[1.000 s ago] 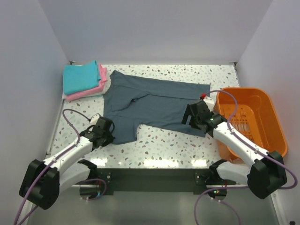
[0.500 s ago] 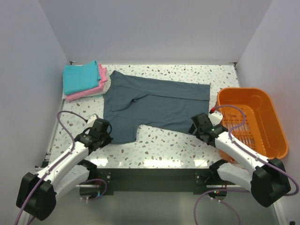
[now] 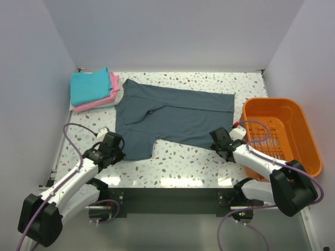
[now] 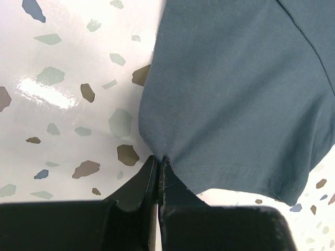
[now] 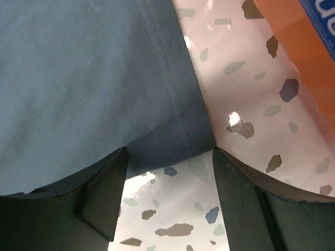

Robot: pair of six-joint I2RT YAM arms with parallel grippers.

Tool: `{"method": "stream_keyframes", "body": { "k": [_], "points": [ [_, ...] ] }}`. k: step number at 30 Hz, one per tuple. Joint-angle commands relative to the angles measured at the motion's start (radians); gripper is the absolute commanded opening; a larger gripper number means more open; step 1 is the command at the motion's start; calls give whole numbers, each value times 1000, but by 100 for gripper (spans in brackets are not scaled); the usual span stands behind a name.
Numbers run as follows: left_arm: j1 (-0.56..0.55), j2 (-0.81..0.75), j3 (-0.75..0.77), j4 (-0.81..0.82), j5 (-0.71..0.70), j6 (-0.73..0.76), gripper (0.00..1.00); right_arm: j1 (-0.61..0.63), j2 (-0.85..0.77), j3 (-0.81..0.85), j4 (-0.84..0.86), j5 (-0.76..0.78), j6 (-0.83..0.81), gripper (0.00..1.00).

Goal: Fold and stack the t-shirts
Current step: Fold the tshirt

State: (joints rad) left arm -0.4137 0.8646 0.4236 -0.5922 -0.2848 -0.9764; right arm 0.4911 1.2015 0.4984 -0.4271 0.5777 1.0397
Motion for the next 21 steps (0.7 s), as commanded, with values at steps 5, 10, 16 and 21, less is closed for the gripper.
{"method": "stream_keyframes", "body": {
  "k": [5, 10, 16, 21],
  "points": [
    [-4, -22, 58, -11, 1, 25, 0, -5, 56, -31, 86, 42, 57, 59],
    [-4, -19, 90, 20, 42, 39, 0, -5, 78, -24, 103, 45, 45, 28],
    [-4, 8, 177, 77, 95, 68, 0, -5, 66, 43, 53, 68, -1, 5],
    [-2, 89, 276, 118, 99, 87, 0, -5, 59, 147, 11, 88, -76, 0]
  ]
}}
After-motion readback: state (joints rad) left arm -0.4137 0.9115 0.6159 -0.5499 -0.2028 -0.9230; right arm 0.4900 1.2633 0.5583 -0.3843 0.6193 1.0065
